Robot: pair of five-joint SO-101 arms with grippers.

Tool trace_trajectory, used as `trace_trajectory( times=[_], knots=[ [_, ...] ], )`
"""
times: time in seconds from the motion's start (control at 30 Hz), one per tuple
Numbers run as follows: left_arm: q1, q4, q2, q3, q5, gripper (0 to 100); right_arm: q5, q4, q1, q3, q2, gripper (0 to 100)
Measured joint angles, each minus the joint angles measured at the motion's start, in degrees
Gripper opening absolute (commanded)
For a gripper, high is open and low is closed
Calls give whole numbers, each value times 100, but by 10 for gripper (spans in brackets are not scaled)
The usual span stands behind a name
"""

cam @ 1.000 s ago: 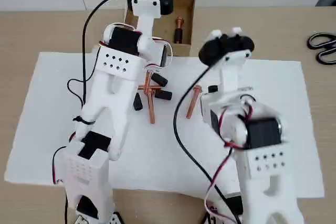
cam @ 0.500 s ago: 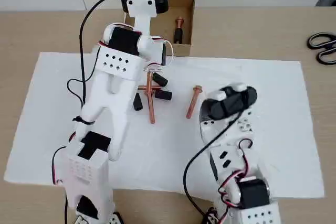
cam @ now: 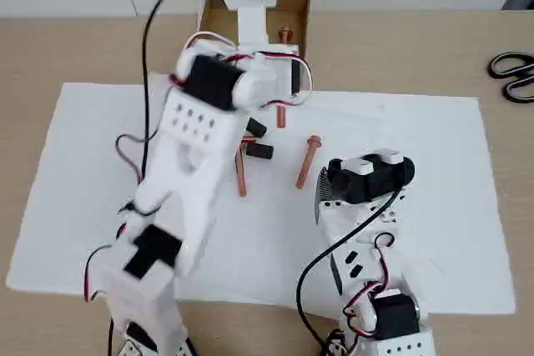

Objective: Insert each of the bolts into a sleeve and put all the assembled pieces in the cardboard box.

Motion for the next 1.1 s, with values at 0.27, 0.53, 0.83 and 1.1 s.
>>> trace_trajectory(
  times=[0.27, 0.53, 0.83, 1.1],
  knots=[
    [-97, 316, -1134, 1222, 167, 6, 0, 0, 0, 0, 0, 4],
    [-88, -993, -2637, 3358, 141, 6, 0, 0, 0, 0, 0, 4],
    [-114, -3587, -4009, 6822, 62, 6, 0, 0, -308, 0, 0, 4],
    [-97, -5538, -4026, 8141, 62, 6, 0, 0, -589, 26, -35, 4]
  ],
)
